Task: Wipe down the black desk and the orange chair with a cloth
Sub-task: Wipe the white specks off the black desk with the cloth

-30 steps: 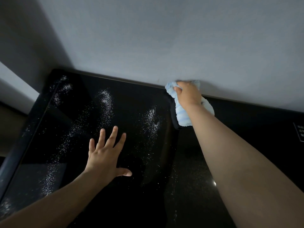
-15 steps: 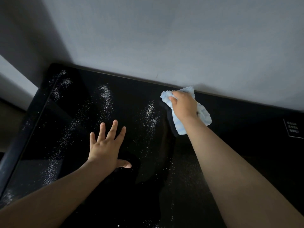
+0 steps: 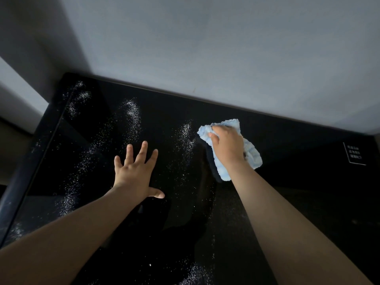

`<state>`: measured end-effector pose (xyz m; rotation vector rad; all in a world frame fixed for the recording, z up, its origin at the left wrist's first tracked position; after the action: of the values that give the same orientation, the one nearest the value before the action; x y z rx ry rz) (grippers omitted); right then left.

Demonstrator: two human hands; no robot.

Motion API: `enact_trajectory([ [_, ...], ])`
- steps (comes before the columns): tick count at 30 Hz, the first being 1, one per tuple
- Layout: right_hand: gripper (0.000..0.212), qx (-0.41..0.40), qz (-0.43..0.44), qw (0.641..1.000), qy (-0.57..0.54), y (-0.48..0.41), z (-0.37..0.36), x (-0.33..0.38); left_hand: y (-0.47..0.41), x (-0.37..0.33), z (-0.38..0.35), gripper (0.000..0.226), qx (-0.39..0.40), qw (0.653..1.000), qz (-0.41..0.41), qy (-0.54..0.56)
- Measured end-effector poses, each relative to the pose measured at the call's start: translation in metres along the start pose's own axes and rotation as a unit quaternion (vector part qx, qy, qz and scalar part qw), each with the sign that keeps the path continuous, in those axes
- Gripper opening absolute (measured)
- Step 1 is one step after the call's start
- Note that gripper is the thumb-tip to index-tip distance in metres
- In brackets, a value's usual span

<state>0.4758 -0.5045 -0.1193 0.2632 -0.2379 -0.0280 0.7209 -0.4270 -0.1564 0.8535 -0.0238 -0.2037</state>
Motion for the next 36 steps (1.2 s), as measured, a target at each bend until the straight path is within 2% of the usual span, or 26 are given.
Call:
enact_trajectory([
  [28,0.031,0.042,-0.04,0.998,-0.014,0.126,-0.039,0.009,0.001,-0.002,0.003,0.131,0.01,1.0,-0.001,-0.007],
  [36,0.03,0.03,-0.043,0.998,-0.033,0.165,-0.052,0.012,0.013,-0.004,-0.003,0.12,-0.011,0.999,-0.02,0.047],
])
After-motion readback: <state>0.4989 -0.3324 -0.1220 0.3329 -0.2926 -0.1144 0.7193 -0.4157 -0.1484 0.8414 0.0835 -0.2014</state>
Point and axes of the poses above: each hand's wrist, its own y-axis away from the middle knuckle, its own z-axis out of the back of the hand, x = y × z, the point moved 6 cm from there along -y, towards the middle knuckle, and after that the axes turned 15 degrees about x, right-handed, at the moved point
